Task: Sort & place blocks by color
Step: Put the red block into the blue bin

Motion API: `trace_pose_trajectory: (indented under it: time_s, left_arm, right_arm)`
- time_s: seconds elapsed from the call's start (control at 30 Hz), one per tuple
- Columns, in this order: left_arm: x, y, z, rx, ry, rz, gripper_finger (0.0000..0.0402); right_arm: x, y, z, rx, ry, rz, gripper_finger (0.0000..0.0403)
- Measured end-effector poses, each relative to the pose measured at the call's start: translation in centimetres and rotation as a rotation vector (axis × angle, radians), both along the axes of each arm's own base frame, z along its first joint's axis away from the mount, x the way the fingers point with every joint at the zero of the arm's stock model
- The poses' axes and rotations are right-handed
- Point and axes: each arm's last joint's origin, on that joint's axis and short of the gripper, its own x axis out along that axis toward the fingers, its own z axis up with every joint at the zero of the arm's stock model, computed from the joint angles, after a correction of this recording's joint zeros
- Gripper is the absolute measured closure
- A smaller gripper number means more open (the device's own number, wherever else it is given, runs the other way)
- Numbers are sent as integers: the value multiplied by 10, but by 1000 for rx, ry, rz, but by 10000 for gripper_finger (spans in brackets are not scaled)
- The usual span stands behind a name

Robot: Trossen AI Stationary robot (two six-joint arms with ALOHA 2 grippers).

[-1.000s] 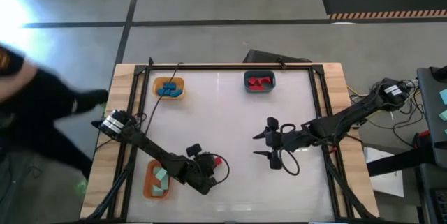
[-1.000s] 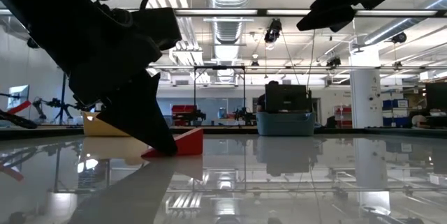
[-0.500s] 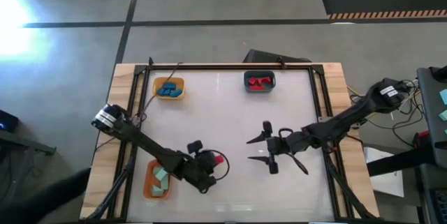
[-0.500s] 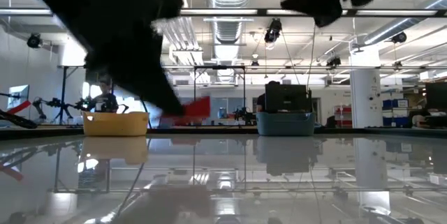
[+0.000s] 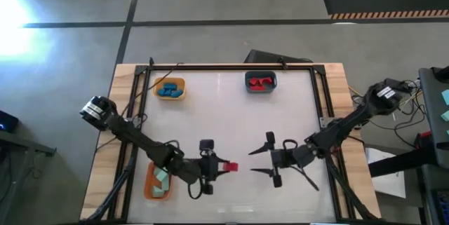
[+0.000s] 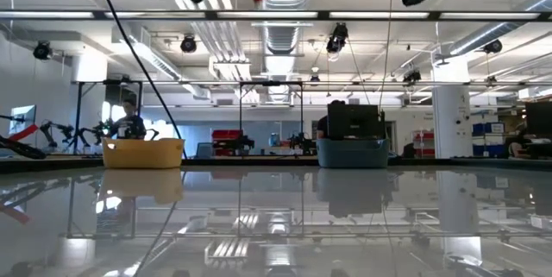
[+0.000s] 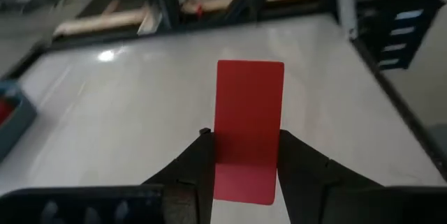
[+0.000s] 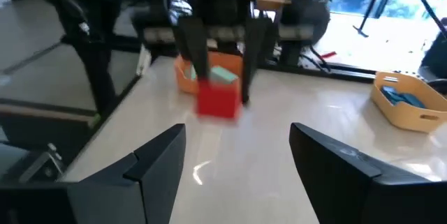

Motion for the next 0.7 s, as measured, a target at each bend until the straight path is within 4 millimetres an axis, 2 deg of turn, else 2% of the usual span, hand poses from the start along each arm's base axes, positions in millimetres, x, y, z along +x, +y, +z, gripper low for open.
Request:
trace_pose_trajectory:
  time_s: [0.13,0.27,0.43,0.7]
  left_arm:
    - [-2,1,-3,19,-76,-53,298]
    - [-3,4,-7,13,-89,-46,298]
    - [-3,10,-11,17,-80,-29,298]
    - [2,21,-10,24,-95,37,298]
  right_arm:
    - [12,6,-27,-34,-14,-28,156]
    - [23,13,-39,-53,-102,-56,156]
    - [36,13,-38,-67,-214,-116,156]
    - [50,5,-28,-68,-234,-151,157]
